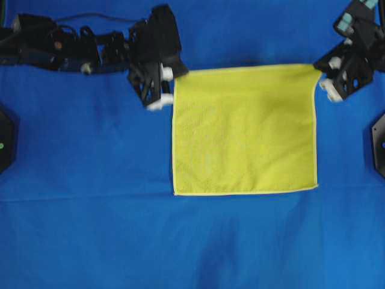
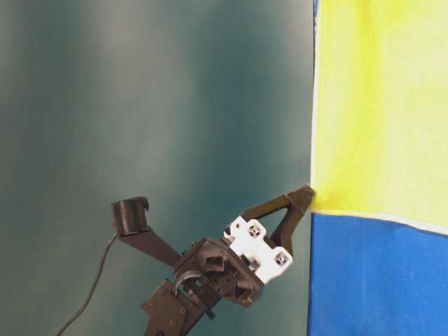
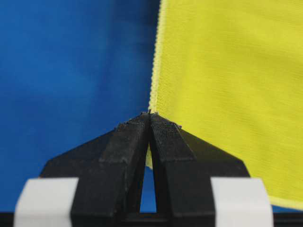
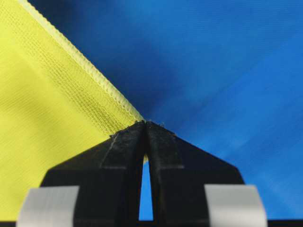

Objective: Fold the yellow towel.
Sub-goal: 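Lift the corners and fold the top edge down toward the bottom edge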

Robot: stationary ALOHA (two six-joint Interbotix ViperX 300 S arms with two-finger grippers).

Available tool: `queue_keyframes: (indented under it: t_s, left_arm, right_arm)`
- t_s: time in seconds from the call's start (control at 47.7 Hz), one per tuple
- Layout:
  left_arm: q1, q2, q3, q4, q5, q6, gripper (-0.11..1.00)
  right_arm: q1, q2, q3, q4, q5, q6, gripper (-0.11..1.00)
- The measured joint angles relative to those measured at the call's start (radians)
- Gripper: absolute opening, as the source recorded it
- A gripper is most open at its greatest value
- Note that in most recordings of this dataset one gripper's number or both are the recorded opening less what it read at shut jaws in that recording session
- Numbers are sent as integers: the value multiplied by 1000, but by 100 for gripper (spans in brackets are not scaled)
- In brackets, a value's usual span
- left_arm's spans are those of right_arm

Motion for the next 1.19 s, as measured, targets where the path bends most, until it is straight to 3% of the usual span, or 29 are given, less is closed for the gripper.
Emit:
queue_keyframes:
  t_s: [0.209,0.356,0.607,0.796,1.005,1.194]
  left_arm:
    - [-115,0,8,0,51,-17,1]
    - [-206,0,9,0,84,-20,1]
    - [-310,20,9,-2,94,-86,1]
    - [-394,49,9,0,100,-129,1]
    - [-454,57,9,-2,98,-138,1]
    - [-459,77,9,-2,81,-138,1]
  right_arm:
    - [158,-133,43,25,104,112,2]
    - [322,-176,51,41,166,213,2]
    - [575,-118,54,44,178,374,2]
    - [723,-37,51,43,129,472,2]
    - [811,51,32,44,60,517,2]
    - [822,115,14,44,40,520,2]
